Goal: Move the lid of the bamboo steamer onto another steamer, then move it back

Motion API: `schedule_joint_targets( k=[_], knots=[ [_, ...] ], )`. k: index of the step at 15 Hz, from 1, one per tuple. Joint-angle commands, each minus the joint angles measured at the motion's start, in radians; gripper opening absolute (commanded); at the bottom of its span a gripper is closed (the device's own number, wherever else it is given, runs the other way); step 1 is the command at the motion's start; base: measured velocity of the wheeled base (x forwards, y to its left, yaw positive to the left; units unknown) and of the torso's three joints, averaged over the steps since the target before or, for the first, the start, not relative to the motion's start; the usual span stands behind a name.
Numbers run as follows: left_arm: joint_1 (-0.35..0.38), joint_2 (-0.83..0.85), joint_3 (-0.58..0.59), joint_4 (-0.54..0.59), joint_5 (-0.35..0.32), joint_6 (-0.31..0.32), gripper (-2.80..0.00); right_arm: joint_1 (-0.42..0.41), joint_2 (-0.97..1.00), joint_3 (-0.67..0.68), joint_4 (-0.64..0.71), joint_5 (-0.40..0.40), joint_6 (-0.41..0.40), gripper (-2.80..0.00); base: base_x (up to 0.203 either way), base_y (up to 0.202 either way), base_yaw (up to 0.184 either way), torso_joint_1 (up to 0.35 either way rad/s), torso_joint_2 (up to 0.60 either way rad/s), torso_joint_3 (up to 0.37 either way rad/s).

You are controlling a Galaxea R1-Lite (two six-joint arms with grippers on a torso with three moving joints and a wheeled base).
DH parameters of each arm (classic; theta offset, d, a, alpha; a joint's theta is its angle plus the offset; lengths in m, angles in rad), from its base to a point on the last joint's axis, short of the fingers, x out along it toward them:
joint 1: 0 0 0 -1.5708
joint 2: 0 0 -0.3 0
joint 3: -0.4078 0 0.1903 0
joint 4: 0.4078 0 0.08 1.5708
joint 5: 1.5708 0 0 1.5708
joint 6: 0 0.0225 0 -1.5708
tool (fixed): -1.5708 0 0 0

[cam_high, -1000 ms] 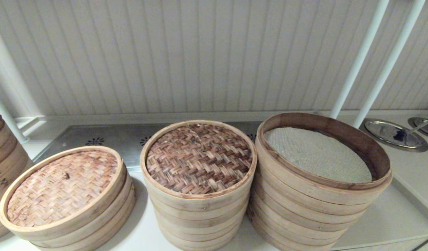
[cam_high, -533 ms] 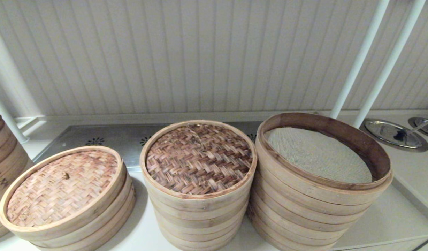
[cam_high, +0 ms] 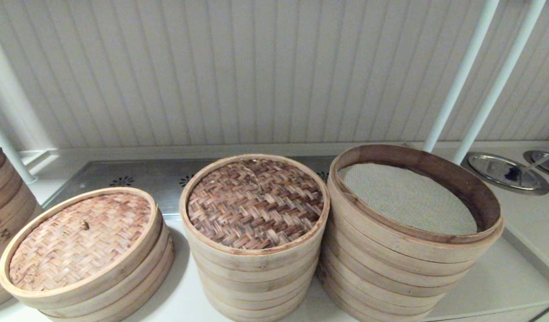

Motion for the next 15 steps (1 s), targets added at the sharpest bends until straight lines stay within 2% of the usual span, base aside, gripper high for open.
schedule_joint_targets(
  k=[1, 4, 6, 12, 15],
  knots=[
    [0.0, 0.0, 0.0, 0.0, 0.0, 0.0, -2.8, 0.002, -0.017, 0.032, -0.041, 0.029, -0.012, -2.8, 0.0, 0.0, 0.0, 0.0, 0.0, 0.0],
    [0.0, 0.0, 0.0, 0.0, 0.0, 0.0, -2.8, 0.002, -0.017, 0.032, -0.039, 0.076, -0.05, -2.8, 0.0, 0.0, 0.0, 0.0, 0.0, 0.0],
    [0.0, 0.0, 0.0, 0.0, 0.0, 0.0, -2.8, 0.001, -0.018, 0.031, -0.003, 0.067, -0.136, -2.8, 0.0, 0.0, 0.0, 0.0, 0.0, 0.0],
    [0.0, 0.0, 0.0, 0.0, 0.0, 0.0, -2.8, -0.033, -0.016, 0.027, 0.009, -0.04, -0.102, -2.8, 0.0, 0.0, 0.0, 0.0, 0.0, 0.0],
    [0.0, 0.0, 0.0, 0.0, 0.0, 0.0, -2.8, -0.173, -0.034, 0.016, 0.054, -0.012, -0.108, -2.8, 0.0, 0.0, 0.0, 0.0, 0.0, 0.0]
  ],
)
